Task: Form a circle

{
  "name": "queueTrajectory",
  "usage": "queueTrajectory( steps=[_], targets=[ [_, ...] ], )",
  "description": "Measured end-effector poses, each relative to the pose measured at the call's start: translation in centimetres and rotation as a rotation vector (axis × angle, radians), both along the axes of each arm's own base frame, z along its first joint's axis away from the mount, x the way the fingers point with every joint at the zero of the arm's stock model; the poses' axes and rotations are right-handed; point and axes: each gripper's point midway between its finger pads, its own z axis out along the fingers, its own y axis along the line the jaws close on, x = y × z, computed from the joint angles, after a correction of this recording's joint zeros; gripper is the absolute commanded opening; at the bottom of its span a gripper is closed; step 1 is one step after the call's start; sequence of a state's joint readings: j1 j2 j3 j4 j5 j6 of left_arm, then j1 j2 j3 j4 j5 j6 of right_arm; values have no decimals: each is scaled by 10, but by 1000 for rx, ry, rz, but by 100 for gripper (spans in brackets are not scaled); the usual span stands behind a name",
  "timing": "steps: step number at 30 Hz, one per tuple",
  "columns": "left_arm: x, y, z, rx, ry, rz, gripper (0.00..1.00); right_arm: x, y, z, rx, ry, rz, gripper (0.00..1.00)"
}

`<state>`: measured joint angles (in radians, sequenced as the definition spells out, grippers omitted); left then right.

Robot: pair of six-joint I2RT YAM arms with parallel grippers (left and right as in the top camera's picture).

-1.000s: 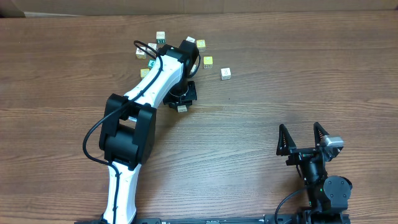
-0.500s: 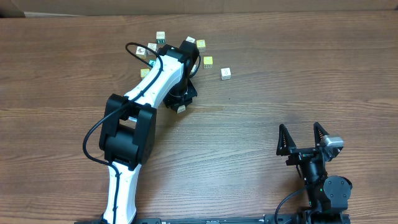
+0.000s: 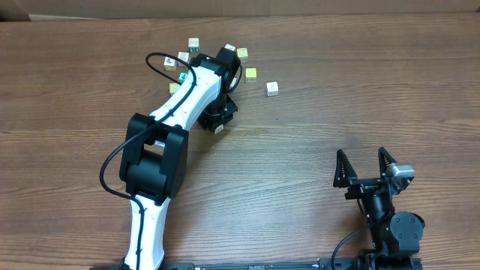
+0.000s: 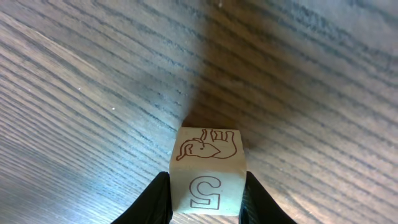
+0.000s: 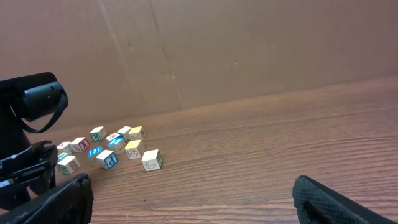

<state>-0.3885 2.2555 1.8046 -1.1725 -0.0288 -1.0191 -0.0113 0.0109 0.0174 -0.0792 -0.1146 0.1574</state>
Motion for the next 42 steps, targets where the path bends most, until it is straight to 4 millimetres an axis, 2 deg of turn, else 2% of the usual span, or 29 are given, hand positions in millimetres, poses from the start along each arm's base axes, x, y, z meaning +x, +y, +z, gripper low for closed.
queueTrajectory(
  steps=[6,8,9,13,25,27,31,34,36,39,42],
  targets=[
    [5,0,0,-1,-19,9,29,0,0,0,0,0,0,100],
    [5,0,0,-1,-19,10,36,0,0,0,0,0,0,100],
    [5,1,0,0,-19,12,43,0,0,0,0,0,0,100],
    [3,2,0,7,-13,16,55,0,0,0,0,0,0,100],
    [8,3,3,4,-23,-55,66,0,0,0,0,0,0,100],
    [16,4,13,0,-44,-76,67,0,0,0,0,0,0,100],
    [47,7,52,-19,-141,-111,67,0,0,0,0,0,0,100],
    [68,16,81,-29,-217,-124,63,0,0,0,0,0,0,100],
    [81,25,98,-33,-265,-144,64,0,0,0,0,0,0,100],
    [96,42,114,-29,-314,-167,67,0,0,0,0,0,0,100],
    [103,62,119,-14,-329,-183,70,0,0,0,0,0,0,100]
  ],
)
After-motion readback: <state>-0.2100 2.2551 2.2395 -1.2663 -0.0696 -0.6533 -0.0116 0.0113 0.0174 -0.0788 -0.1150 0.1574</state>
